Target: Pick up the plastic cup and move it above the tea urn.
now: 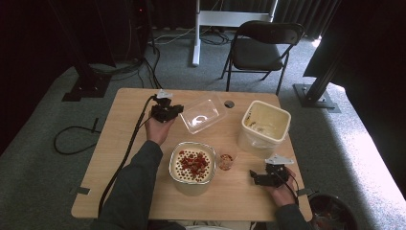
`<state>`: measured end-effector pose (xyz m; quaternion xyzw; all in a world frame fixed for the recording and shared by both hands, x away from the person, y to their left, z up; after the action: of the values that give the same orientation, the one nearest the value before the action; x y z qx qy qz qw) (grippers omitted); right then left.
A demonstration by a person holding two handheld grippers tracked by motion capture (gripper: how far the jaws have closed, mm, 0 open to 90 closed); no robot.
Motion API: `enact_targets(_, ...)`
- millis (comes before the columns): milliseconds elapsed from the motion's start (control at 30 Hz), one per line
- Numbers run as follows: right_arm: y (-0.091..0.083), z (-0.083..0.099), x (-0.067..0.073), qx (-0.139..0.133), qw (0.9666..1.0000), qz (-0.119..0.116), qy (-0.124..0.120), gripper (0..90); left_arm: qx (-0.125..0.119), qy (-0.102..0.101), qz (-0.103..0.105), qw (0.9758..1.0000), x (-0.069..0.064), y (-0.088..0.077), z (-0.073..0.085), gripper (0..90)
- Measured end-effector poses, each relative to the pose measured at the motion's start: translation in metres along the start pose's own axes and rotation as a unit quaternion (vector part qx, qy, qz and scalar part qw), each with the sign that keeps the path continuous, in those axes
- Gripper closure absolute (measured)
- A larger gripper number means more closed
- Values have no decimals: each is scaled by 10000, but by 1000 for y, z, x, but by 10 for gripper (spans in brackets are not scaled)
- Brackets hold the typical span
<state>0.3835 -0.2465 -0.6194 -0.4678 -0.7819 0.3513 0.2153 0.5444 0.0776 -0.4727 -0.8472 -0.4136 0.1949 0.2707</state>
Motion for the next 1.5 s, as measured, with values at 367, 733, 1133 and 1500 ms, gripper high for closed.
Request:
enact_targets(367, 0, 0, 0, -3, 10000, -3, -11, 124, -322, 499, 579, 9966, -63, -21, -62, 835)
enact_targets(733, 0, 0, 0, -6, 10000, -7, -18, 124, -252, 1034, 749, 9915, -116, -16, -94, 834)
enact_targets(1133, 0, 0, 0, -7, 10000, -6, -22, 124, -186, 788, 955, 9921, -130, 2, -94, 831)
enact_targets(1500, 0, 0, 0, -9, 10000, -7, -22, 125, -85, 876, 1108, 9899, -155, 10, -103, 832)
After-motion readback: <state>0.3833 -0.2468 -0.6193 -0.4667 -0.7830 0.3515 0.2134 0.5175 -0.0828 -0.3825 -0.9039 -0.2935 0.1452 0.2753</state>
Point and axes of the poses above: each handheld gripper's, and its own axes: y roughly forward along the jaws, z roughly out of its underside, x roughly to its left, the point moved 10 cm from there along y, roughly forward along the jaws, and after that the axes turned 5 degrees about x, right-handed, at the moved point
